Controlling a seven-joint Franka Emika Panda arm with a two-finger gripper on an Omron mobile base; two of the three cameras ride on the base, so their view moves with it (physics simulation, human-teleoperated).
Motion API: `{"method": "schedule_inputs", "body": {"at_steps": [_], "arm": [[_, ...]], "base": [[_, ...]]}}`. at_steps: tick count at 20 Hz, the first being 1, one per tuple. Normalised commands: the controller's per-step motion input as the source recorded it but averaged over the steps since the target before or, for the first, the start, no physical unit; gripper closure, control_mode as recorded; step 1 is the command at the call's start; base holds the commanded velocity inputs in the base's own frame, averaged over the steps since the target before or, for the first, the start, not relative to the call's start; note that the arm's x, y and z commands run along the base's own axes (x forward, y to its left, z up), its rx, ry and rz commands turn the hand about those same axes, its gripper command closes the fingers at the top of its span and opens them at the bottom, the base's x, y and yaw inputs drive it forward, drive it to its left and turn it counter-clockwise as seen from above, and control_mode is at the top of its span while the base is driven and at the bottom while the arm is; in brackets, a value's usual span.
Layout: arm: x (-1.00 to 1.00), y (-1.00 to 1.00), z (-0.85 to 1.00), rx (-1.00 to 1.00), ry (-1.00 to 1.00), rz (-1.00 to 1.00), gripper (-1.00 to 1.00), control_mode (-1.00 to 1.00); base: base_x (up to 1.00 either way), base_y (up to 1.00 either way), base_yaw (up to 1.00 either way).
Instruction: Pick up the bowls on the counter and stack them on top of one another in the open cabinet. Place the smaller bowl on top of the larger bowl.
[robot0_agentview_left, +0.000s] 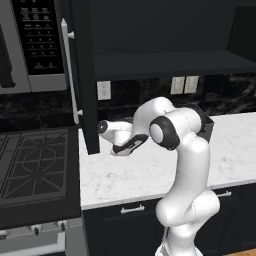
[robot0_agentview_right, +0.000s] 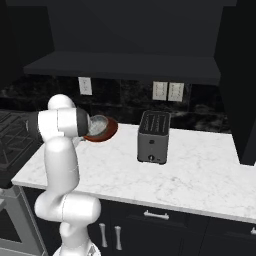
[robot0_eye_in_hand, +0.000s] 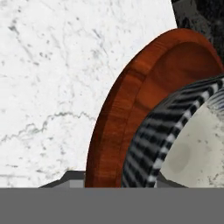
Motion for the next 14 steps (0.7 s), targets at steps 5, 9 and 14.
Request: {"method": "schedule_inputs", "body": {"at_steps": [5,9,14], "arm": [[-0.75,-0.14,0.27,0.01,0.07,-0.01,1.00,-1.00],[-1.00,-0.57,0.82,0.04,-0.10,-0.08,1.00,-1.00],[-1.00,-0.55,0.93,0.03,-0.16,-0.08,1.00,-1.00]], "base": [[0.00,0.00,0.00],[0.00,0.00,0.00],[0.00,0.00,0.00]]}}
